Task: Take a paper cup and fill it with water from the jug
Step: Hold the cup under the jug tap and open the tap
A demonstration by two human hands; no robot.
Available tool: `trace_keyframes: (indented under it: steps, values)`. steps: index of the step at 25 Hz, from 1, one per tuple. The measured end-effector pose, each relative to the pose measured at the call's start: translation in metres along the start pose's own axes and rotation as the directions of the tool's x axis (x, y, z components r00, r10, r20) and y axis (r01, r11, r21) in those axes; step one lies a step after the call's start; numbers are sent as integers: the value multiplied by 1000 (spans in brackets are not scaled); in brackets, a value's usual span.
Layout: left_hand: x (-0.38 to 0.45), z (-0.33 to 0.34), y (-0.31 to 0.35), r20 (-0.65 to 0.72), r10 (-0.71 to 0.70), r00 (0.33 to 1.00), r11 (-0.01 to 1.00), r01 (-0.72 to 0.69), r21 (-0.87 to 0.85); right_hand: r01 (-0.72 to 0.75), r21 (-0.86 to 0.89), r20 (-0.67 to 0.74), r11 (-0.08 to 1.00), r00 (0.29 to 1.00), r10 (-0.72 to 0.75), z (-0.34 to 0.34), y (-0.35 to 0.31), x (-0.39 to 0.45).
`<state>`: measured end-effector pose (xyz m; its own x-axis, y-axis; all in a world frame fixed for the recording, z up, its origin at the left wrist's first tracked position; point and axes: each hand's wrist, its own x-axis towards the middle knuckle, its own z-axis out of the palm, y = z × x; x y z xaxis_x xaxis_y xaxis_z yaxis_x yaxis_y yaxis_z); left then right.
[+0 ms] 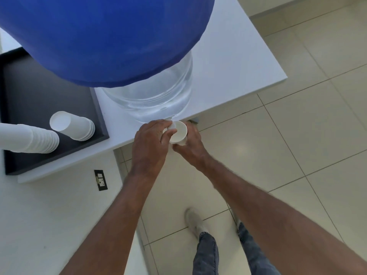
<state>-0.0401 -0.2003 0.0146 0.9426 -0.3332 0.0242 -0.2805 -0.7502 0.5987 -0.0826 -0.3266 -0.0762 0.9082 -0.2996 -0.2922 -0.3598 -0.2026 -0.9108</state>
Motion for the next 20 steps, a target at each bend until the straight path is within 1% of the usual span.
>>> trace_keyframes:
  steps: [3,7,9,14,20]
  values:
    - [6,0,1,-29,-95,995,984,89,-154,4,21,-19,1000,1000,-4,2,-1,2]
    - [7,2,2,-21,-193,981,950,181,-254,35,24,-33,999,999,-34,4,0,1]
    - [6,3,3,-16,-235,972,930,220,-295,23,35,-37,999,999,-22,3,2,0]
    - [7,2,6,0,-299,954,893,280,-352,32,36,-30,999,999,-31,2,2,-1]
    - [9,1,4,-4,-313,950,898,294,-328,9,46,-52,999,999,-6,-2,5,0]
